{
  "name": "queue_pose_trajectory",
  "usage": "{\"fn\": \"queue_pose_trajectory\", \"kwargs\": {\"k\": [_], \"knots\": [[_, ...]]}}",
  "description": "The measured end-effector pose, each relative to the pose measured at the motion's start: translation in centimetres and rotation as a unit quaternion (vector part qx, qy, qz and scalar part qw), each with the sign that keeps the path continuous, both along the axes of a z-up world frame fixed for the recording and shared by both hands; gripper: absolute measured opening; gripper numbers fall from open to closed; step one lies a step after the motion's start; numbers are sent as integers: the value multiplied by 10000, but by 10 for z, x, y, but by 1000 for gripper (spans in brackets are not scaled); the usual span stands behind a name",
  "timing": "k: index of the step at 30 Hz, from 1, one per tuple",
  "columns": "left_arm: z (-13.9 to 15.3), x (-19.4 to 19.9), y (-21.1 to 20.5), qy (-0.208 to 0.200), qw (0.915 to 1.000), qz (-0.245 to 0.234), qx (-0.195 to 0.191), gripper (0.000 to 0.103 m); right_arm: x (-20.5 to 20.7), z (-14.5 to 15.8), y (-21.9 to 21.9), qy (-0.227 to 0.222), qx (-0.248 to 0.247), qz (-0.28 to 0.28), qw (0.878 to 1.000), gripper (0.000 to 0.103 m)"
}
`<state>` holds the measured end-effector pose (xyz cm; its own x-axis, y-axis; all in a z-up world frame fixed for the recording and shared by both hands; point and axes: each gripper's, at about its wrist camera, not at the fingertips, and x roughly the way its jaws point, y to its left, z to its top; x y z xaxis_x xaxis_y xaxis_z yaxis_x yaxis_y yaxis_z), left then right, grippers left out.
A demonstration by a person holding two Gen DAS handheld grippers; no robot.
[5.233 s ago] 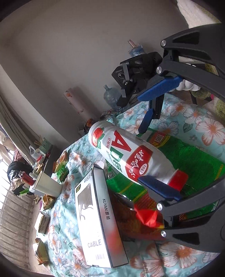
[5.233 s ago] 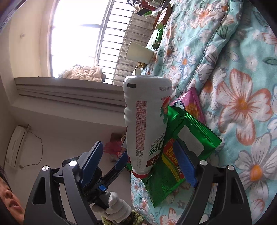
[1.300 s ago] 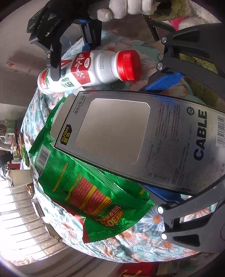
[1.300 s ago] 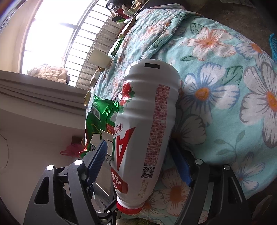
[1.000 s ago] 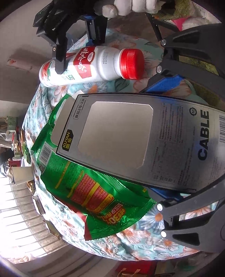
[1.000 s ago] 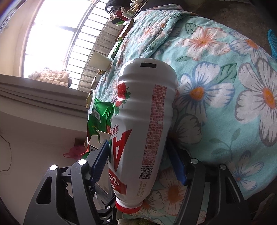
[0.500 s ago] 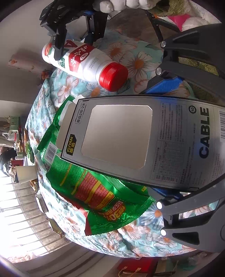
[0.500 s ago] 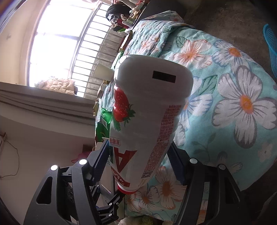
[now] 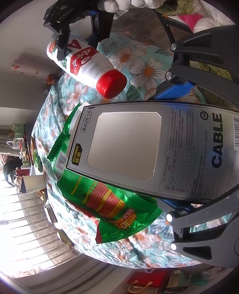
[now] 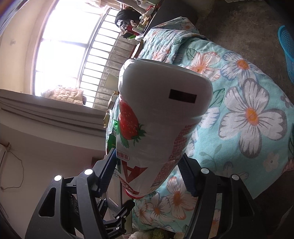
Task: Collect trash
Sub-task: 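Lift the ADE bottle and CABLE box and carry them toward the wastebasket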
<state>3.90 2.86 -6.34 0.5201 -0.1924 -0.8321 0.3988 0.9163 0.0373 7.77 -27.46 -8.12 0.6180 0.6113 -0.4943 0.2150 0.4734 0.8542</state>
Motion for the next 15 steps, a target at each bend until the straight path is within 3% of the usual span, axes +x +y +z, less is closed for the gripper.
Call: {"fn": "queue_pose_trajectory", "kwargs": {"k": [15], "knots": [[27, -7, -8, -297, 9995, -92, -102, 81, -32, 19, -31, -472, 389, -260, 9978, 63]]}}
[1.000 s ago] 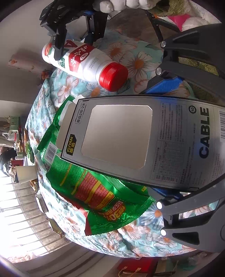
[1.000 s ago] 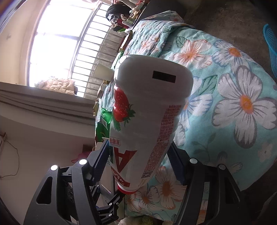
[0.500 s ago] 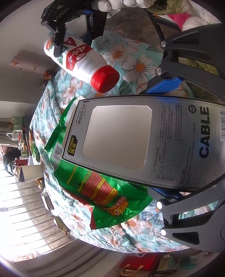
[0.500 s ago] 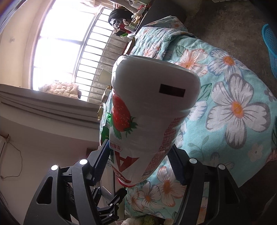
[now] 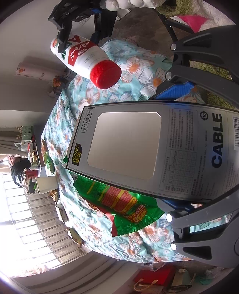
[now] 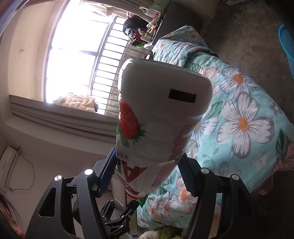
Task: Collect trash
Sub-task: 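Lift the ADE bottle and CABLE box and carry them toward the wastebasket, then open both tools over the blue wastebasket to drop bottle and box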
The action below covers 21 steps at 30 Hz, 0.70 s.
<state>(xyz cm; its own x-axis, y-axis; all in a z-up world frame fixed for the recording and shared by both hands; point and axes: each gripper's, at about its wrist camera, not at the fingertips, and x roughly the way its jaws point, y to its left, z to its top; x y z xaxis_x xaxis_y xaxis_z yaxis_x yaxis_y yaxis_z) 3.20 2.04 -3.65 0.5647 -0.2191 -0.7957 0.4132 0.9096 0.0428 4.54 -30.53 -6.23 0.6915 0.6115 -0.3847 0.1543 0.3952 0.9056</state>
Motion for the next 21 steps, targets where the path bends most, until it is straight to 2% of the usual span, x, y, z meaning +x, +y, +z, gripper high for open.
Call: {"fn": "queue_pose_trajectory", "kwargs": {"k": [4, 9, 13, 15, 18, 21], "knots": [[24, 13, -16, -106, 9992, -269, -270, 81, -17, 20, -33, -228, -17, -384, 9990, 63], [62, 41, -69, -179, 9928, -931, -729, 81, -55, 47, -100, -448, -409, -1377, 9886, 63], [84, 70, -145, -45, 9813, -1640, -1004, 81, -89, 54, -153, -249, -1024, -2369, 9658, 63], [88, 86, -191, 187, 9715, -2010, -1243, 81, -99, 48, -176, -35, -1300, -2807, 9509, 63], [77, 107, -270, 501, 9578, -2479, -1362, 81, -109, 24, -210, 360, -1431, -3330, 9313, 63], [53, 124, -352, 826, 9461, -2845, -1311, 81, -112, -7, -243, 734, -1359, -3695, 9163, 63]]}}
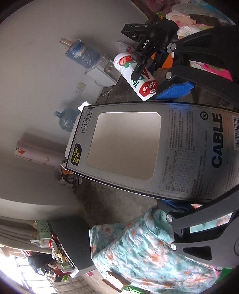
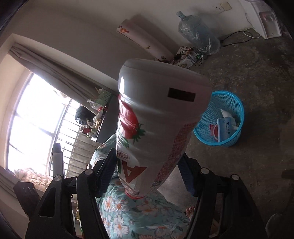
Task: Collect trash
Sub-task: 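Open both tools over the blue wastebasket to drop bottle and box, then move both empty tools back toward the bed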
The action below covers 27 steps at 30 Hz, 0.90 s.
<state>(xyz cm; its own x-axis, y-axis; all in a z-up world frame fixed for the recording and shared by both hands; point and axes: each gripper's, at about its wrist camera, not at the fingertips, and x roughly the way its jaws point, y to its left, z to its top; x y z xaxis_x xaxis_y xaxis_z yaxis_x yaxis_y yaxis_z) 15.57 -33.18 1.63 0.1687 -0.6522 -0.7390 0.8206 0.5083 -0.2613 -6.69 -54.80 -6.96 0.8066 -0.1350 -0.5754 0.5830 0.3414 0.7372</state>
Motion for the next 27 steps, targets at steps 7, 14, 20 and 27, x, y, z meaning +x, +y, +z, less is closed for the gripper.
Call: {"fn": "queue_pose_trajectory", "kwargs": {"k": [7, 14, 20, 27], "knots": [[-71, 34, -161, 465, 9977, -439, 228, 81, 28, -65, -69, 565, 163, -676, 9960, 64], [-156, 62, -249, 1245, 9918, 32, 282, 91, 70, -154, -120, 1470, 191, -765, 9860, 75], [-175, 49, -234, 1424, 9889, -232, 342, 91, 54, -194, -111, 1587, 660, -889, 9811, 75], [-114, 47, -183, 1082, 9936, -282, -188, 91, 20, -176, -85, 1369, 710, -976, 9832, 75]]}}
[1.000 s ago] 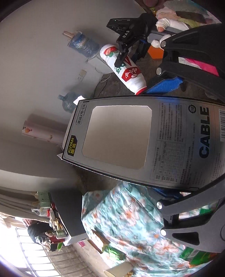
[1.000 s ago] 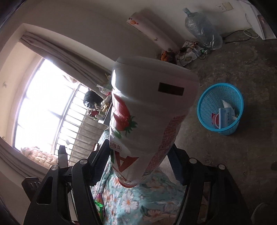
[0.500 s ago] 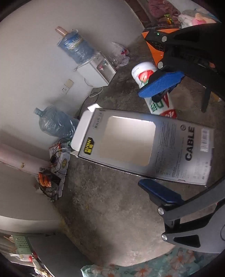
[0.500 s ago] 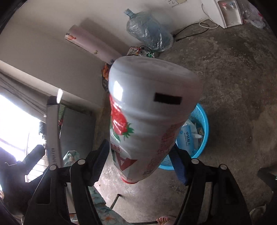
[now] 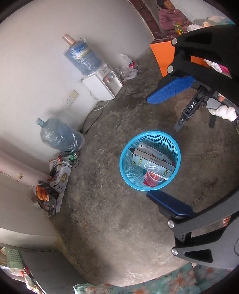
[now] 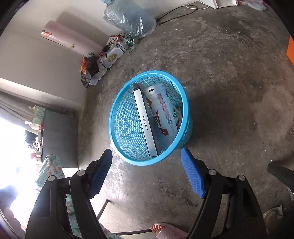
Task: Collect trash
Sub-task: 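Move both empty tools back toward the bed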
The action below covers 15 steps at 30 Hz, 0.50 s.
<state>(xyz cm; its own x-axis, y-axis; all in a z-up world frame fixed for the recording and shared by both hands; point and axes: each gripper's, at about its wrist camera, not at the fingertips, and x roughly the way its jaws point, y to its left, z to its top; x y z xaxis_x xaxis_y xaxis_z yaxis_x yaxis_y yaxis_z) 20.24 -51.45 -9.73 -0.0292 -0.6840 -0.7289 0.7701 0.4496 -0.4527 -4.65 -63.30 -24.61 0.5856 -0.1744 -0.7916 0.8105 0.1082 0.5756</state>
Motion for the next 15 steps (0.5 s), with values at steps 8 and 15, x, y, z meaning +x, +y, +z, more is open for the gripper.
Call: {"fn": "queue_pose_trajectory", "kwargs": {"k": [8, 15], "knots": [[93, -18, 129, -141, 9982, 246, -519, 91, -1, 106, 60, -799, -716, 702, 9917, 75], [120, -65, 309, -830, 9894, 1085, -483, 91, 31, 168, 147, -1408, -647, 2121, 9649, 76]]}}
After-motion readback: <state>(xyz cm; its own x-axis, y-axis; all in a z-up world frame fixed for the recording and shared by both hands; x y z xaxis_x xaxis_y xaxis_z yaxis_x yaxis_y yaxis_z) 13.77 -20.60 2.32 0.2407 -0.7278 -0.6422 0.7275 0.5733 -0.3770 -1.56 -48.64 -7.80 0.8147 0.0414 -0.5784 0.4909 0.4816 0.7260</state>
